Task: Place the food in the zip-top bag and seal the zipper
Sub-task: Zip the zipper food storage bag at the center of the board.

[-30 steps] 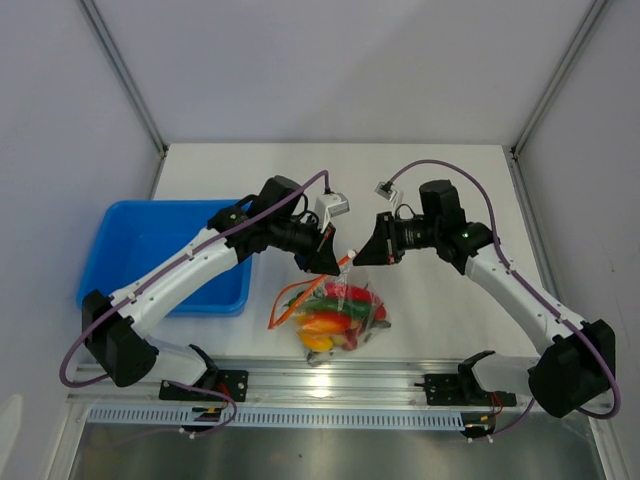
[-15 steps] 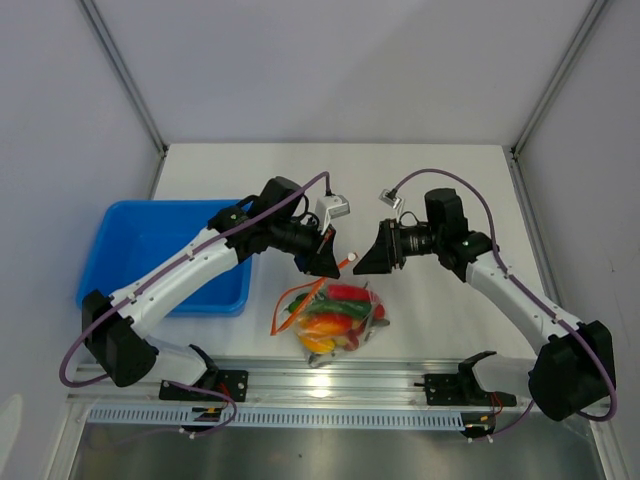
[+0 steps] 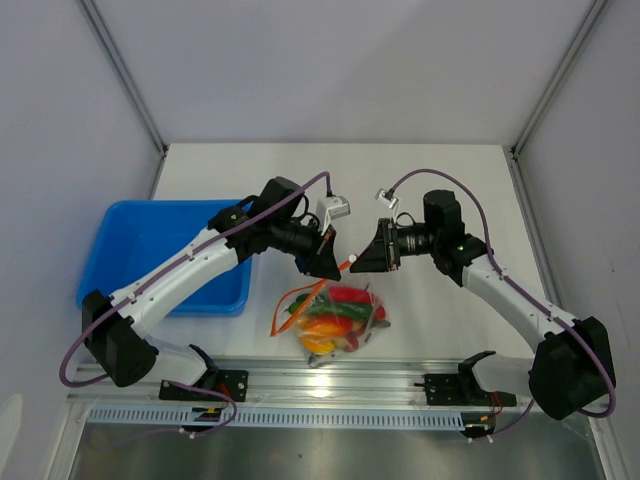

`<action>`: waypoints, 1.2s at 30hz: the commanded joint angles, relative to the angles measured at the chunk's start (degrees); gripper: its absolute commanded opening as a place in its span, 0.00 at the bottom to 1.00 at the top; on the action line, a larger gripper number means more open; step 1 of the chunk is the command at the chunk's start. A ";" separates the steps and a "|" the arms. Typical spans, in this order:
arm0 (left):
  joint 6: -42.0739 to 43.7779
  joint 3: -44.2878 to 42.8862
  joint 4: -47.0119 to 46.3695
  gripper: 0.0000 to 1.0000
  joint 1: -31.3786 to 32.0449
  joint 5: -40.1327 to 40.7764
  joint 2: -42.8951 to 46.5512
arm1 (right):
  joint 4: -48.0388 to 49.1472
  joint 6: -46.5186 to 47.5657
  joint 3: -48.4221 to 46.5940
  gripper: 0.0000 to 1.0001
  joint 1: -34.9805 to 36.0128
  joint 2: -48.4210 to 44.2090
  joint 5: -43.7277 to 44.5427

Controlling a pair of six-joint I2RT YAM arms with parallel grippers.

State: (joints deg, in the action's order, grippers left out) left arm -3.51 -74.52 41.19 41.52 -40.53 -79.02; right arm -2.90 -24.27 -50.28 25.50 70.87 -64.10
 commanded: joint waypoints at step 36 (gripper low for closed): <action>-17.05 -2.83 -14.20 0.25 -4.51 -14.39 -6.32 | -3.69 2.12 -2.45 0.00 1.84 -1.70 1.60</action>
State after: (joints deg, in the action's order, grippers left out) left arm -19.07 -75.24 29.50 37.78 -51.07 -85.93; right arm -6.39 -23.40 -50.04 27.16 70.28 -62.59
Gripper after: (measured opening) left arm 0.283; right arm 0.003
